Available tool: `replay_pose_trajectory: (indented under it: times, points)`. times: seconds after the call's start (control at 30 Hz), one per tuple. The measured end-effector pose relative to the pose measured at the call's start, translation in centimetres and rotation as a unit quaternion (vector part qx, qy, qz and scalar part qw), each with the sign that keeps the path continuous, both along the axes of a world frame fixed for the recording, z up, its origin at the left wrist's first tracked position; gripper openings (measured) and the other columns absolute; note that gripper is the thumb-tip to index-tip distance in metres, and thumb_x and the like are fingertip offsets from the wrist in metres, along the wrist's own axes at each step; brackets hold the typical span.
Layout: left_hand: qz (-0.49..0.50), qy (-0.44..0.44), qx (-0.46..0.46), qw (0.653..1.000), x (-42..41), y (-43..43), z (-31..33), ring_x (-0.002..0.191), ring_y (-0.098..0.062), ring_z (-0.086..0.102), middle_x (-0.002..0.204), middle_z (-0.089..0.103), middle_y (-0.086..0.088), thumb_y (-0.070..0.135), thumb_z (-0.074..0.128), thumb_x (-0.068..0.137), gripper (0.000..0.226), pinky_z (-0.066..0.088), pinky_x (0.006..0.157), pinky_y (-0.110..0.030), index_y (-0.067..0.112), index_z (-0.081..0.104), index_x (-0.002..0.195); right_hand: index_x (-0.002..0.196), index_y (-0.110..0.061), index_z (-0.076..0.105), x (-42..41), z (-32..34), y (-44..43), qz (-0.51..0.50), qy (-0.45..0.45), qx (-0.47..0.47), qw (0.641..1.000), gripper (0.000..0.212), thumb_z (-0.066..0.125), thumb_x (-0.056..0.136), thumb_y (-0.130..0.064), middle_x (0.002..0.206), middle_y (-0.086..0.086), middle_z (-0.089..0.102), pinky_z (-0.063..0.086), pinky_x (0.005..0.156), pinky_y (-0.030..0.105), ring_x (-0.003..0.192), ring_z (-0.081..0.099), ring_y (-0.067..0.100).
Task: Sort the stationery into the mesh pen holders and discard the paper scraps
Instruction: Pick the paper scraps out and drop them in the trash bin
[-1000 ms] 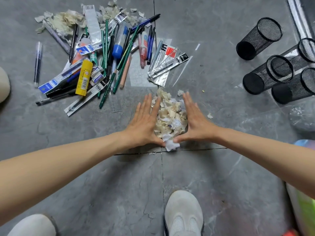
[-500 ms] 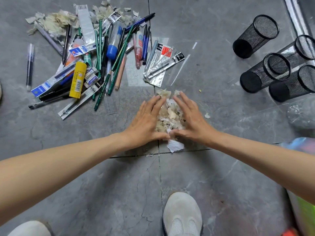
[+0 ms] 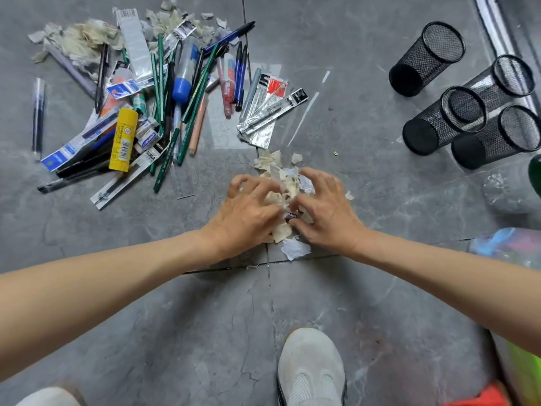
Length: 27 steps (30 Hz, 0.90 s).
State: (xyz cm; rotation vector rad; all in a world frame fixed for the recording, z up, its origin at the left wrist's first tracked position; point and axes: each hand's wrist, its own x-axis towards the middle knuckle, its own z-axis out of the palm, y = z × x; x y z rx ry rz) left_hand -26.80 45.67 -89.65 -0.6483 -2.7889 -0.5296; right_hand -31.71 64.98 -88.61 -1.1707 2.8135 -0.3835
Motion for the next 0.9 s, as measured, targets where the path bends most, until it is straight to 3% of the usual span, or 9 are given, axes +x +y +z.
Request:
replay_pose_trajectory:
  times: [0.07,0.13,0.2,0.3,0.43,0.53,0.67,0.8,0.9]
  points:
    - [0.026,-0.026,-0.009,0.999,0.1,-0.5,0.1,0.102,-0.024,0.047,0.105,0.061,-0.008,0.031,0.061,0.082,0.014,0.025,0.089,-0.039,0.021,0.07,0.08,0.085,-0.014,0.062,-0.1,0.2,-0.5,-0.038,-0.021,0.029,0.999,0.027,0.076,0.068,-0.029,0.135,0.007,0.025,0.031,0.102,0.051,0.123,0.025,0.026]
    - [0.028,-0.051,-0.014,0.998,0.2,-0.9,0.2,0.102,-0.025,0.05,0.105,0.06,-0.007,0.033,0.059,0.082,0.016,0.024,0.089,-0.038,0.022,0.069,0.079,0.082,-0.014,0.062,-0.4,0.5,-0.7,-0.05,-0.027,0.036,0.998,0.027,0.079,0.066,-0.029,0.137,0.015,0.033,0.032,0.101,0.054,0.123,0.024,0.025]
    - [0.039,-0.081,-0.002,0.996,0.2,-1.2,0.5,0.104,-0.022,0.049,0.106,0.059,-0.005,0.041,0.051,0.082,0.027,0.021,0.09,-0.037,0.023,0.07,0.076,0.08,-0.014,0.062,-0.4,0.8,-0.8,-0.051,-0.032,0.033,0.998,0.024,0.069,0.069,-0.034,0.135,0.019,0.041,0.03,0.1,0.051,0.122,0.026,0.025]
    - [0.089,-0.103,0.026,0.99,-0.1,-1.4,1.2,0.105,-0.022,0.05,0.107,0.058,-0.003,0.045,0.042,0.086,0.043,0.018,0.09,-0.035,0.018,0.068,0.066,0.084,-0.016,0.059,-0.1,1.5,-0.8,-0.071,-0.045,-0.009,0.996,0.032,0.051,0.072,-0.044,0.136,0.011,0.037,0.023,0.098,0.04,0.121,0.028,0.023]
    - [0.096,-0.071,0.061,0.991,-0.4,-1.4,1.8,0.106,-0.018,0.041,0.113,0.052,-0.004,0.036,0.044,0.085,0.025,0.019,0.088,-0.035,0.016,0.059,0.086,0.085,-0.014,0.056,0.3,2.8,-0.2,-0.065,-0.014,-0.06,0.996,0.027,0.05,0.077,-0.04,0.132,0.004,0.033,0.019,0.096,0.033,0.118,0.03,0.02]
    - [0.023,-0.043,0.052,0.997,-0.7,-0.7,1.9,0.109,-0.018,0.04,0.119,0.042,0.0,0.044,0.048,0.082,0.032,0.021,0.087,-0.034,0.02,0.056,0.103,0.08,-0.013,0.054,0.4,3.7,0.0,-0.077,-0.004,-0.089,0.993,0.027,0.047,0.084,-0.038,0.129,0.012,0.044,0.018,0.093,0.028,0.117,0.032,0.021]
    - [0.004,-0.054,0.067,0.996,-0.9,0.6,2.6,0.107,-0.018,0.042,0.115,0.053,-0.006,0.049,0.048,0.081,0.038,0.02,0.086,-0.032,0.018,0.062,0.098,0.079,-0.011,0.056,0.6,4.3,-0.8,-0.087,0.0,-0.104,0.991,0.032,0.04,0.092,-0.036,0.127,0.015,0.048,0.017,0.091,0.026,0.113,0.033,0.021]
    - [0.069,-0.085,0.151,0.982,-1.3,0.5,3.2,0.097,-0.014,0.043,0.098,0.052,0.0,0.042,0.047,0.086,0.032,0.018,0.081,-0.025,0.013,0.061,0.091,0.091,-0.012,0.058,0.2,4.2,-1.9,-0.137,-0.024,-0.113,0.984,0.04,0.032,0.094,-0.042,0.131,0.011,0.043,0.016,0.093,0.026,0.116,0.03,0.017]
    - [0.136,-0.15,0.201,0.958,-1.8,-1.0,3.2,0.091,-0.016,0.045,0.093,0.047,0.001,0.026,0.051,0.094,0.022,0.025,0.076,-0.022,0.01,0.061,0.106,0.118,-0.019,0.052,-0.5,3.9,-2.4,-0.172,-0.086,-0.083,0.978,0.054,0.023,0.09,-0.055,0.14,0.007,0.032,0.016,0.101,0.03,0.127,0.024,0.016]
